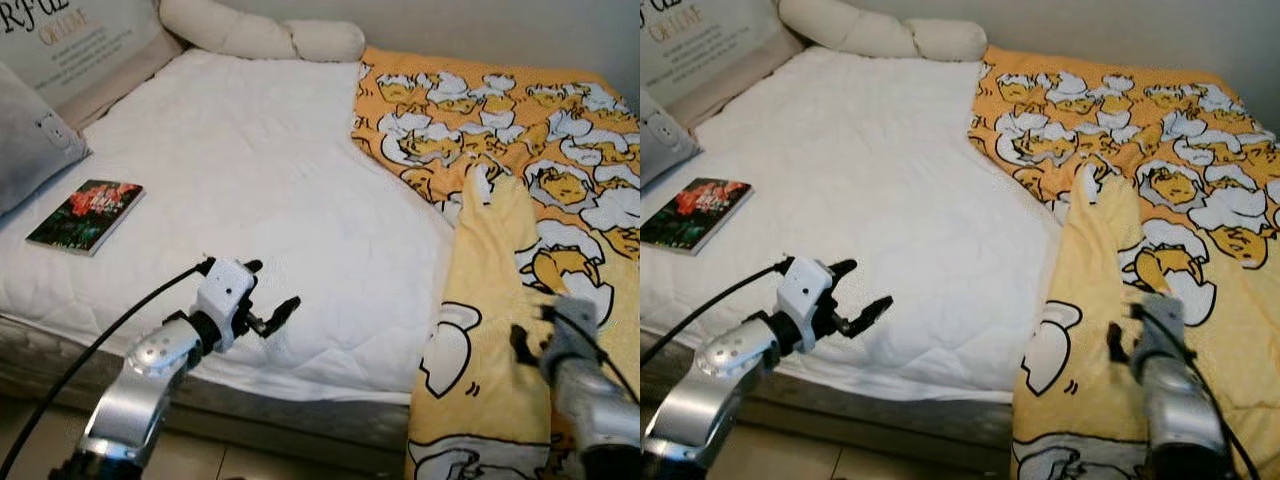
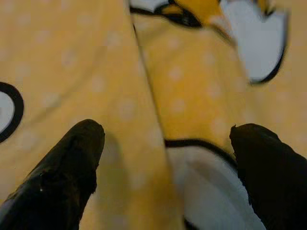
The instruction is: Clean up the room
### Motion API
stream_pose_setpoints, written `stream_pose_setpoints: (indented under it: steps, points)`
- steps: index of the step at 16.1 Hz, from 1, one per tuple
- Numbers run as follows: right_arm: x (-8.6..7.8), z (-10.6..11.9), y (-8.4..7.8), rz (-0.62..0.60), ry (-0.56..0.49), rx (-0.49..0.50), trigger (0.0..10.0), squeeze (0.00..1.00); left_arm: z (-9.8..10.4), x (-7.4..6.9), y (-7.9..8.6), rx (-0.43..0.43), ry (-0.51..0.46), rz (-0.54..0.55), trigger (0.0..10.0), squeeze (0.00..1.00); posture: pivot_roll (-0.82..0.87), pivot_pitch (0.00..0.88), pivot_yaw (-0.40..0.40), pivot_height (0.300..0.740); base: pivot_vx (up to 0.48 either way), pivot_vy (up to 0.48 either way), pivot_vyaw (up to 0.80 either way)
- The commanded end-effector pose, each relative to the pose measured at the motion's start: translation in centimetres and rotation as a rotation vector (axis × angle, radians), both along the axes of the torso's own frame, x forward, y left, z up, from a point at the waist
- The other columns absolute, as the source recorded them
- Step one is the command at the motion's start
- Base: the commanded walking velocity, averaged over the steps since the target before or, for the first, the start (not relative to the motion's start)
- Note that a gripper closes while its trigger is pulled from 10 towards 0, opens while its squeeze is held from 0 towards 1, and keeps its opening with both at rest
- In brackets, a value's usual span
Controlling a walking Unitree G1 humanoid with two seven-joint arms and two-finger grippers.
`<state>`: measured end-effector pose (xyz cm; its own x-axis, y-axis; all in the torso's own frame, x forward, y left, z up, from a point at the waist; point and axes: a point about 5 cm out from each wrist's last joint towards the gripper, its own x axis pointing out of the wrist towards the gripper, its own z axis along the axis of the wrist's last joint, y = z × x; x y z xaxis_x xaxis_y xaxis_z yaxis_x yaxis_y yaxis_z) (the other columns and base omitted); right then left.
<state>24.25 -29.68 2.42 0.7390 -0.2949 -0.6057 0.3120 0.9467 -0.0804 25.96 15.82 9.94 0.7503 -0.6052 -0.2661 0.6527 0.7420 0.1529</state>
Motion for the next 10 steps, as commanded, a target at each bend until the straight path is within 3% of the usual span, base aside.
stream_pose_setpoints:
  steps: [1, 2, 3, 5, 7, 10]
  points:
    - [0.1, 0.1, -0.8, -0.023, -0.049, 0.135, 3.6, 0.00, 0.4, 0.2, -0.1, 0.000, -0.002, -0.048, 10.0, 0.33, -0.11, 0.000, -0.010, 0.740, 0.000, 0.000, 0.00]
    - [-0.1, 0.0, -1.1, -0.031, -0.053, 0.156, 1.3, 0.00, 0.4, 0.2, -0.2, -0.001, 0.001, -0.058, 10.0, 0.33, -0.11, 0.000, -0.008, 0.740, 0.000, 0.000, 0.00]
    - [-0.5, -0.5, -1.5, -0.049, -0.049, 0.201, 0.0, 0.00, 0.4, 0.1, -0.4, -0.004, 0.010, -0.082, 10.0, 0.34, -0.11, 0.000, -0.007, 0.740, 0.000, 0.000, 0.00]
    - [-0.9, -1.0, -2.0, -0.058, -0.037, 0.241, 0.0, 0.00, 0.4, -0.1, -0.5, -0.007, 0.020, -0.101, 10.0, 0.33, -0.11, 0.000, -0.007, 0.740, 0.000, 0.000, 0.00]
    - [-0.8, -1.1, -1.5, 0.014, -0.056, 0.311, 0.0, 0.00, 0.3, -0.3, -0.4, -0.007, 0.038, -0.117, 10.0, 0.33, -0.11, 0.000, -0.009, 0.740, 0.000, 0.000, 0.00]
    - [-1.1, -1.6, -1.3, 0.066, -0.020, 0.318, 0.0, 0.00, 0.2, -0.4, -0.3, -0.007, 0.042, -0.126, 10.0, 0.33, -0.10, 0.000, -0.012, 0.740, 0.000, 0.000, 0.00]
